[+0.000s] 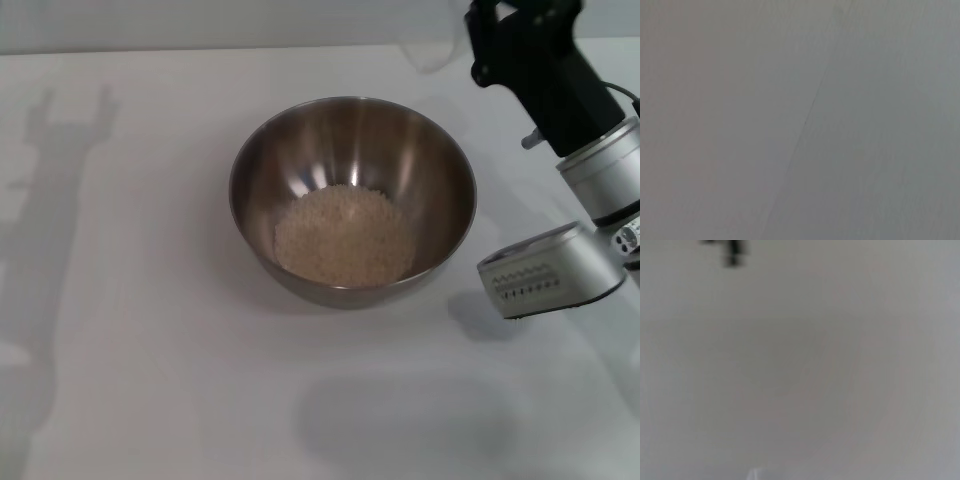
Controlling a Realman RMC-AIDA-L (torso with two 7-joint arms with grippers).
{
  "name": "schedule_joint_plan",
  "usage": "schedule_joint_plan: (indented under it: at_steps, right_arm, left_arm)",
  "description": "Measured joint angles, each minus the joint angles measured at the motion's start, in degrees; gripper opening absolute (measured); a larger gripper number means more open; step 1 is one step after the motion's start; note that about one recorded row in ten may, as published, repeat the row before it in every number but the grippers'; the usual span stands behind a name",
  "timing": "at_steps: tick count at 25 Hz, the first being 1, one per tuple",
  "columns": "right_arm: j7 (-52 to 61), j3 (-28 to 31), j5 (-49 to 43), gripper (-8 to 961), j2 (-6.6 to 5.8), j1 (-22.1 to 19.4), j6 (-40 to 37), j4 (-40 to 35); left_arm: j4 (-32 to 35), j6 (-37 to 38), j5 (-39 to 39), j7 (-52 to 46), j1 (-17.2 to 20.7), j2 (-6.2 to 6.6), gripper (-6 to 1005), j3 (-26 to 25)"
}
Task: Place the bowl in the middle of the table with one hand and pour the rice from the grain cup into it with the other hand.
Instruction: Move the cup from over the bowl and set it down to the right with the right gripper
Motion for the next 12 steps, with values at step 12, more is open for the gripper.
schedule_joint_plan:
  at_steps: [12]
  right_arm:
    - [39.61,17.47,0.19,11,0.16,-8.35,2.7,10.42]
  left_arm:
    - [-0.1,0.12,0.01,-0.04,-0.32,0.16,844,-0.13]
